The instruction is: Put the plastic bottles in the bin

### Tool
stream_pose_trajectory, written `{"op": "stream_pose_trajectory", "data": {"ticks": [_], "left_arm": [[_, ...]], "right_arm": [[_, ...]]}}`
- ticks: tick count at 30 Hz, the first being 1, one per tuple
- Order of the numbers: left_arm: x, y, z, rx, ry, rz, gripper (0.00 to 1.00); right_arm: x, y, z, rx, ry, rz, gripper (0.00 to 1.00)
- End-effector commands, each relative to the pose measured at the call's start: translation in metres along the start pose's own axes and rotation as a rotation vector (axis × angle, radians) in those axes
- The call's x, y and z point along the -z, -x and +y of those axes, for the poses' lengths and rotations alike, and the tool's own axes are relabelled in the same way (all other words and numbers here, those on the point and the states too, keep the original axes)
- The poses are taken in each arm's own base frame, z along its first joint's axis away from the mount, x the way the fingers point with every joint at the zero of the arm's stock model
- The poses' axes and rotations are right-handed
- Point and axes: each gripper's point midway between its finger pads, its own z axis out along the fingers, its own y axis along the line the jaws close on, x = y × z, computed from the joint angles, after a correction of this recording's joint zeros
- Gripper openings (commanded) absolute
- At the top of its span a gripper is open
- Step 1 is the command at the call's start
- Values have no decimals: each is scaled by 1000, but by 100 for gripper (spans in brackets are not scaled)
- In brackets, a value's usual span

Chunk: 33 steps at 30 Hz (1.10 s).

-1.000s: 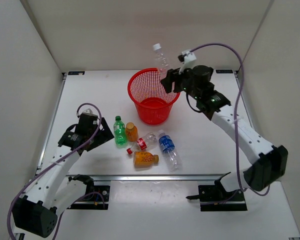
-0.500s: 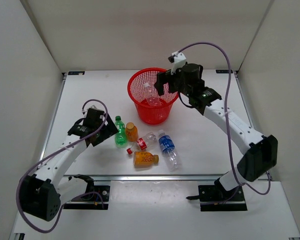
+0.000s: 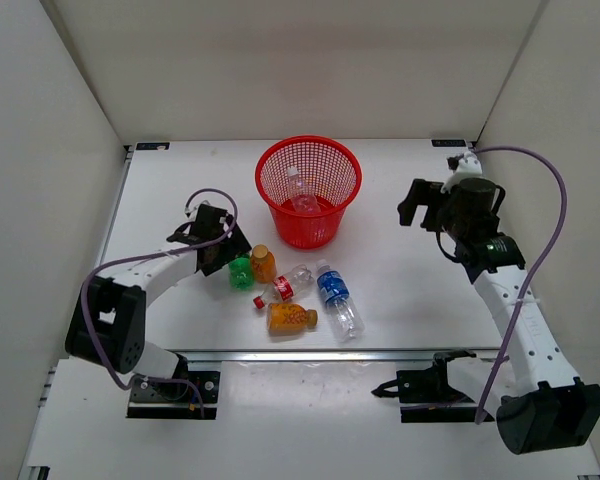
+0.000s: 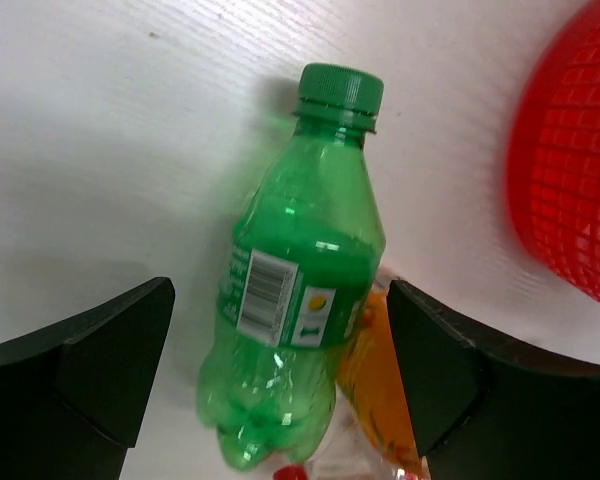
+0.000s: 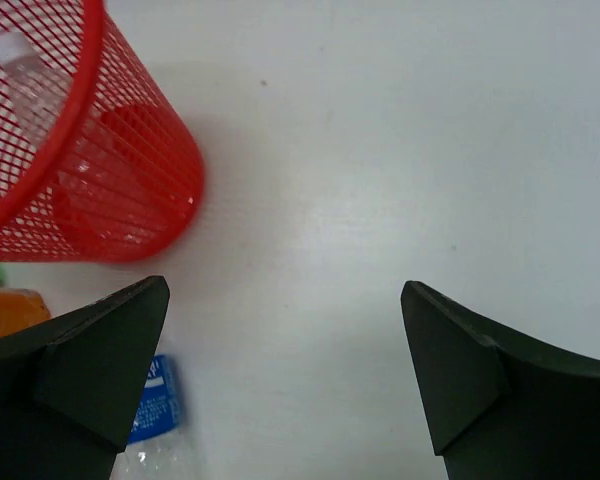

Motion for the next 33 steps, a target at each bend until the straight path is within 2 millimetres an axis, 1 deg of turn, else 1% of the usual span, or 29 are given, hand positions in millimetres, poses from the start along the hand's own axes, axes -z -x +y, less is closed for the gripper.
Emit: {"op": "stream_pose_trajectory", "data": {"ticks": [1,2,4,5,6,7,8,10,11,12,14,16,17,18,19,20,21,22,23,24,25,26,27,28,29,30,31,32,33], "left_arm": [[-11,12,-18,2,-61,-43,99],[-18,7,-14,6,-41,-17,98],[-26,-4,-8,11,-33,27,97],[-30,-7,-5,15,-18,42,92],[-30,-11,-5,12,-16,53,85],[-29,-9,-2,14,-1,47,81],[-27,-8,-1,16,2,47,73],[-19,1,-2,15,7,13,60],[-11,12,-3,12,5,-24,56],[-1,20,-7,10,-9,-56,54],[22,49,-17,14,-29,-140,47],[57,82,-25,16,-55,-244,42],[76,99,-39,14,-97,-300,41],[99,118,-52,12,-128,-372,42],[114,130,-57,15,-138,-426,43],[135,145,-75,23,-183,-485,45],[153,154,-94,15,-238,-519,44],[162,164,-111,9,-298,-550,45],[173,169,-137,-7,-355,-571,46],[194,176,-163,-14,-419,-610,46],[189,173,-179,-34,-426,-606,46],[195,181,-199,-43,-468,-623,47],[208,186,-217,-41,-511,-651,49],[204,182,-236,-50,-537,-632,49],[187,178,-246,-62,-526,-608,50],[194,180,-260,-59,-559,-609,49],[183,178,-270,-62,-558,-593,51],[165,172,-276,-82,-551,-564,54],[154,167,-285,-80,-554,-545,55]], "right_arm": [[16,-19,-13,-85,-25,41,99],[18,-27,-18,-87,-31,58,100],[24,-25,-26,-105,-54,46,99],[25,-30,-29,-110,-62,58,99],[26,-29,-28,-108,-59,51,99],[28,-30,-31,-115,-70,50,100],[27,-33,-32,-115,-74,51,99],[28,-35,-32,-112,-72,59,99],[29,-37,-30,-113,-69,60,99],[28,-45,-28,-103,-63,81,99],[27,-61,-27,-100,-64,122,99],[27,-79,-26,-84,-51,159,99],[27,-86,-23,-83,-40,176,99],[27,-97,-23,-80,-42,201,99],[28,-100,-23,-75,-43,206,99],[28,-110,-25,-69,-53,231,99],[28,-112,-25,-66,-54,230,99],[28,-115,-24,-61,-46,233,99],[28,-116,-26,-60,-52,230,99],[26,-120,-26,-65,-50,240,99],[28,-122,-23,-53,-36,245,99],[27,-127,-25,-56,-42,252,99],[29,-122,-22,-51,-32,236,99],[28,-123,-21,-51,-27,232,99],[30,-124,-21,-48,-25,230,99],[30,-125,-18,-48,-10,228,99],[30,-124,-13,-30,17,226,99],[31,-127,-7,-13,40,233,98],[32,-129,1,14,80,234,97]]}}
